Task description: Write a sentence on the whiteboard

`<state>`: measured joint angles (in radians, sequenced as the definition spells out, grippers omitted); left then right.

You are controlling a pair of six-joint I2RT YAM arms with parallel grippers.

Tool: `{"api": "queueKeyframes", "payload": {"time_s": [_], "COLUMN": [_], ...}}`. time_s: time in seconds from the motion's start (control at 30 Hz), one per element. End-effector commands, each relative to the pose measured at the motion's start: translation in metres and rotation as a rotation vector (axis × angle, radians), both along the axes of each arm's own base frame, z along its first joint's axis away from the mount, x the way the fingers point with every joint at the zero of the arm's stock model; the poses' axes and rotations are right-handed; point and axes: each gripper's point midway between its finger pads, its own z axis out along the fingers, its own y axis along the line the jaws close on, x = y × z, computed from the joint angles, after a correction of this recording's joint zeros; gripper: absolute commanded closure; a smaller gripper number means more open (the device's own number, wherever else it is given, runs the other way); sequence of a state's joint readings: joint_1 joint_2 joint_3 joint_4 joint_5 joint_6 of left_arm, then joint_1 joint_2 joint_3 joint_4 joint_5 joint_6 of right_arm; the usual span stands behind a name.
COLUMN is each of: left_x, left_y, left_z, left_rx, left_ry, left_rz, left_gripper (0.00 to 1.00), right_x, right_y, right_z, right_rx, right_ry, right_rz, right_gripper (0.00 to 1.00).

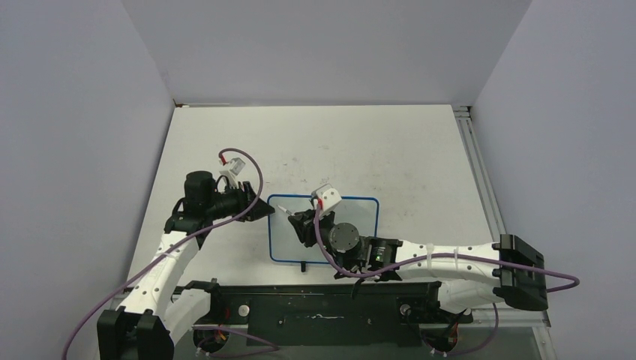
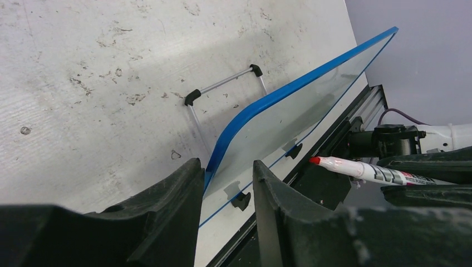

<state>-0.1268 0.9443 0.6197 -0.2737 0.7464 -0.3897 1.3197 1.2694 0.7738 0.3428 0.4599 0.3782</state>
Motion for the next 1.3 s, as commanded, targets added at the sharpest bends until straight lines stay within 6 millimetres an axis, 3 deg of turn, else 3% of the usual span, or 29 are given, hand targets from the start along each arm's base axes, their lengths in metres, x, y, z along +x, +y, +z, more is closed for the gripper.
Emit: {"api": "queueKeyframes", "payload": {"time_s": [0.0, 0.43, 1.2, 1.23, 1.27], "left_x": [0.008, 0.008, 0.007, -0.002, 0.005], "left_y": [0.001, -0.001, -0.002, -0.001, -0.002], "left_z": [0.012, 0.007, 0.005, 0.034, 0.008], "left_rx": [0.022, 0.03, 0.036, 0.019, 0.034], "left_ry": [-0.058, -0.041, -0.035, -0.155, -0.049], "left_rz": [0.002, -0.005, -0.014, -0.011, -0.014], "left_gripper": [0.66, 0.79, 0.89, 0.89, 0.9], "right_x": [0.003, 0.012, 0.028, 0.029, 0.029], "right_y": [0.008, 0.016, 0.014, 0.013, 0.013], "right_z": [0.016, 0.006, 0.001, 0.001, 0.001], "right_rx": [0.073, 0.052, 0.042, 0.039, 0.04], "right_ry": [-0.012, -0.012, -0.033, -0.034, -0.036], "right_rz": [0.015, 0.012, -0.037, -0.039, -0.043], "right_gripper": [0.95, 0.95, 0.95, 0.95, 0.95]}}
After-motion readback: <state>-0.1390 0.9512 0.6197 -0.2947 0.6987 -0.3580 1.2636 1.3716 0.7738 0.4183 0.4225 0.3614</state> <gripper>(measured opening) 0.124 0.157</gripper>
